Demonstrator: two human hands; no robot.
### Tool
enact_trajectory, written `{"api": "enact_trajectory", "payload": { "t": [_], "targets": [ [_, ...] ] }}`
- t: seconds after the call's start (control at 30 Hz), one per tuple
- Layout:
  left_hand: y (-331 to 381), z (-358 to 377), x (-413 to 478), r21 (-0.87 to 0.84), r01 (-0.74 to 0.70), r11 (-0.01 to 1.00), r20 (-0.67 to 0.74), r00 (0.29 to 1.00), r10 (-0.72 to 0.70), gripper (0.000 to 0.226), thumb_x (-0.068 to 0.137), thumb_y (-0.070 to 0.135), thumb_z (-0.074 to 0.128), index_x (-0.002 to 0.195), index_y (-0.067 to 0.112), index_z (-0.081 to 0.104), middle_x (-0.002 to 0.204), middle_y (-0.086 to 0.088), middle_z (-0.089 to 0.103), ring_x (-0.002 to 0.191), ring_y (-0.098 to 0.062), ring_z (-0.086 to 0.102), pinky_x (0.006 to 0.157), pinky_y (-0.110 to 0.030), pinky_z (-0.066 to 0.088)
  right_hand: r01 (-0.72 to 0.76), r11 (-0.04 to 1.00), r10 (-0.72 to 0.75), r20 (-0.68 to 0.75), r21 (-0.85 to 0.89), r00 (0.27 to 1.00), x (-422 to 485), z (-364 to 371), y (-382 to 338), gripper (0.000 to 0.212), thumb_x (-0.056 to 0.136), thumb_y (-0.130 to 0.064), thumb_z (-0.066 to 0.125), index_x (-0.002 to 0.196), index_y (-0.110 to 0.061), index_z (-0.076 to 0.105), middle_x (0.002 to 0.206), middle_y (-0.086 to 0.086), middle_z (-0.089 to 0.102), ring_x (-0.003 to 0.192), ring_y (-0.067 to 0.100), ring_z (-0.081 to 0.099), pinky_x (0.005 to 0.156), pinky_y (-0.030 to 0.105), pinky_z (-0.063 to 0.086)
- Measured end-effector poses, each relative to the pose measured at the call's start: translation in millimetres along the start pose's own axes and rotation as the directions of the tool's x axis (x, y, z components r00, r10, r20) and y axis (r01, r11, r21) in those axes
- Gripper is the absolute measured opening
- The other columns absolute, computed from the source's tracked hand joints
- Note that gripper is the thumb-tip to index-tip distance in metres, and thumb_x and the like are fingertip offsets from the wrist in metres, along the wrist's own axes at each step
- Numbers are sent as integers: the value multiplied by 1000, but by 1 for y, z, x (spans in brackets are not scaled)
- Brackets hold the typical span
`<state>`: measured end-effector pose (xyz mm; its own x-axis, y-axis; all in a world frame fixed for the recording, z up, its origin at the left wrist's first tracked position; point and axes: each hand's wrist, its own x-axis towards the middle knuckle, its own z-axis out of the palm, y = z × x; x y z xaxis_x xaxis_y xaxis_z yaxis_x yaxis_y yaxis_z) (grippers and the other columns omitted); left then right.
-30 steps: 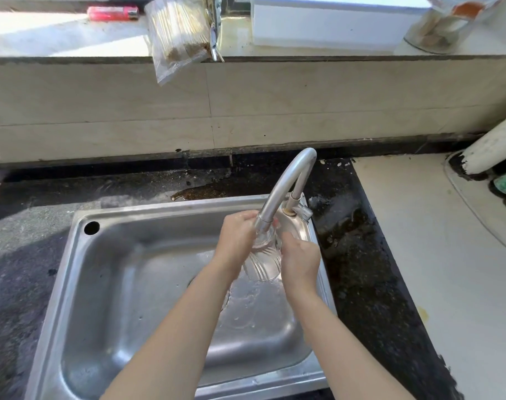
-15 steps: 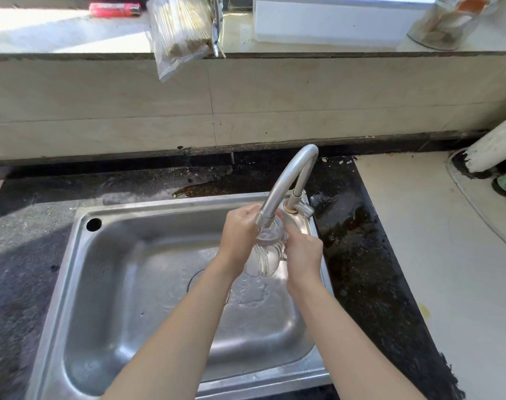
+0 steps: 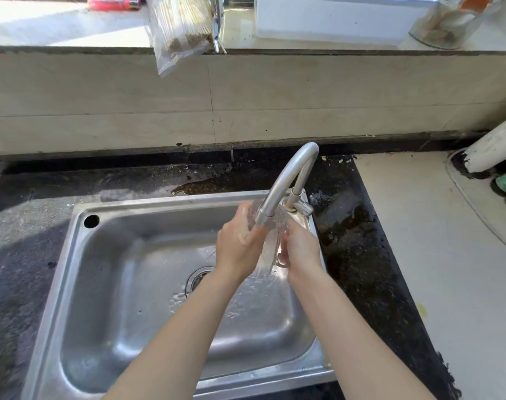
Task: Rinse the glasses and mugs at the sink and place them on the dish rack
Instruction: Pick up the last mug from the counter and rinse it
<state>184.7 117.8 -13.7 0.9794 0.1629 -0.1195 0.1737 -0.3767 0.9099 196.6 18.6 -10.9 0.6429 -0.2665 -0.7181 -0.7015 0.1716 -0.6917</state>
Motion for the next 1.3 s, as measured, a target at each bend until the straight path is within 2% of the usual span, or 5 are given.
{"api": "enact_trajectory", "payload": {
  "t": [0.13, 0.57, 0.77, 1.03, 1.3],
  "targets": [
    [-14, -17, 12, -244, 232, 942, 305, 940, -152, 53, 69, 64, 58, 113, 35, 60, 116, 6, 67, 115, -17, 61, 94, -41, 48, 1, 990, 10, 79, -142, 997, 0, -1, -14, 28, 92, -24, 50, 64, -21, 48, 47, -7, 33, 47, 13, 27, 44, 26, 25],
    [-13, -21, 8, -431, 615, 660, 192, 777, -599, 77, 82, 80, 29, 111, 21, 70, 104, -2, 74, 96, -19, 69, 92, -36, 52, 581, 415, -489, 367, -700, 791, -18, 24, 20, 52, 96, -51, 22, 123, -16, 49, 121, 11, 44, 118, 28, 36, 101, 42, 33],
    [-7, -16, 5, -301, 396, 868, 26, 913, -408, 68, 90, 71, 20, 109, 24, 66, 102, 2, 70, 89, -15, 66, 80, -37, 54, 502, 625, -421, 284, -598, 862, -12, 29, -2, 99, 61, -93, 10, 98, -15, 59, 95, 7, 64, 91, 27, 60, 83, 45, 49],
    [-1, -20, -14, -199, 208, 958, 160, 971, -178, 53, 88, 42, 63, 130, 16, 42, 115, 6, 57, 102, -7, 56, 81, -26, 45, 284, 775, -240, 153, -564, 959, 20, 18, -8, 28, 95, -25, 42, 84, -11, 63, 68, 3, 53, 62, 21, 49, 55, 30, 35],
    [-8, -34, 13, -394, 594, 701, 304, 805, -510, 54, 88, 66, 46, 115, 23, 64, 115, -4, 69, 104, -22, 66, 87, -39, 52, 511, 780, -472, 197, -360, 859, -26, 8, 13, 15, 99, -21, 45, 86, -16, 53, 72, -6, 52, 62, 8, 46, 56, 23, 33]
  ]
}}
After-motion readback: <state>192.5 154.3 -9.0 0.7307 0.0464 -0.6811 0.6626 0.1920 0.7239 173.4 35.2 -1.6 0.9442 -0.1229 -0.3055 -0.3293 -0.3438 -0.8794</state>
